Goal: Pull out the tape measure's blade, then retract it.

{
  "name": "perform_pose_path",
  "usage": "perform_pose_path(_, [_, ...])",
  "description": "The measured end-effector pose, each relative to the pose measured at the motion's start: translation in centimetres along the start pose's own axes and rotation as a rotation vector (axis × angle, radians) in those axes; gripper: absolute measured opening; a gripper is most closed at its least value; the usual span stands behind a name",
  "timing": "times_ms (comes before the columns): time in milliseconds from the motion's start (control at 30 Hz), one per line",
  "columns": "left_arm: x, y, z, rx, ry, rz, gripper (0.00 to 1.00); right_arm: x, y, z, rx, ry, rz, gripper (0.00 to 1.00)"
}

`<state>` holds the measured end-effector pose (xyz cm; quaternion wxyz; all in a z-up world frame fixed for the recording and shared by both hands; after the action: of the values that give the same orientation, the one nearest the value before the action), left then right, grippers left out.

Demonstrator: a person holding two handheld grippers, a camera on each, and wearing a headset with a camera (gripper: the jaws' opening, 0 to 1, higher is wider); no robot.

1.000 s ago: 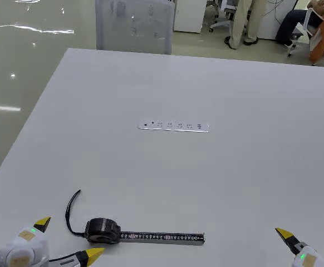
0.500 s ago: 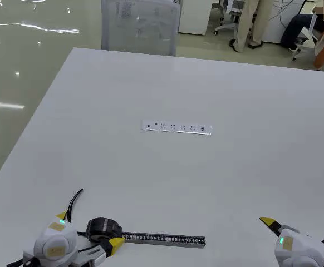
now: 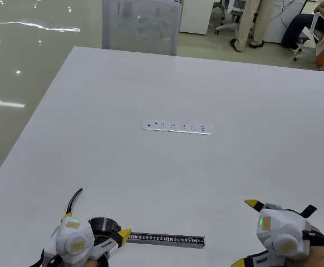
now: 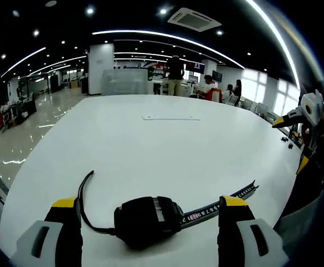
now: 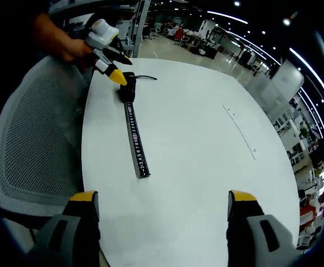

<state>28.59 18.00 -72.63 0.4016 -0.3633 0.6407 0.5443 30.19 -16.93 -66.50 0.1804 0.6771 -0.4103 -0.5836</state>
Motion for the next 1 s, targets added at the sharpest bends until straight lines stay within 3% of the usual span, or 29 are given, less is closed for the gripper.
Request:
perform_pose_path(167, [1.4, -0.7, -0.9, 0.029, -0.017, 0.013, 1.0, -0.6, -1.7, -0.6, -0.051, 0.016, -0.003, 0.95])
perform_pose_path(333, [2.6, -1.1, -0.9, 0.047, -0.056, 0.037, 1.0, -0.2, -4.4, 0.0, -0.126, 0.037, 0.042, 0.94])
perform_pose_path(400, [2.5, -1.3, -0.7, 0.045, -0.08, 0.027, 1.0, 0.0, -5.3, 0.0, -0.144, 0.035, 0.05, 0.93])
perform_pose_path(567, [2.5, -1.4, -0.6, 0.043, -0.061, 0.019, 1.0, 0.6, -7.1, 0.5, -0.191, 0.014, 0.071, 0.9])
perform_pose_path(667, [1.9, -1.5, -0.6, 0.042, -0.046, -0.02, 1.0, 1.0, -7.8, 0.5, -0.203, 0.002, 0.074, 0.88])
perform_pose_path(767, [2.1, -1.6, -0.5, 0.04, -0.049, -0.016, 1.0, 1.2, -8.3, 0.6, -0.217, 0.008, 0.063, 0.79])
perform_pose_path(1000, [2.0, -1.7, -0.6, 0.047, -0.056, -0.026, 1.0, 2.2, -9.9, 1.3, -0.255, -0.003, 0.081, 0.72])
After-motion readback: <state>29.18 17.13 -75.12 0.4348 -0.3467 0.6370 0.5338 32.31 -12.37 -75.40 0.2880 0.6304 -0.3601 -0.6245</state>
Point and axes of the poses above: the centre of the closed fingertips' face, and the gripper's own axes: y roughly backward along the fingers, z roughly to its left, x roughly out of its underside, the point moved 4 cm from there along y, roughly backward along the fingers, and after that the axes turned 10 degrees about -z, right-handed, at the moved point
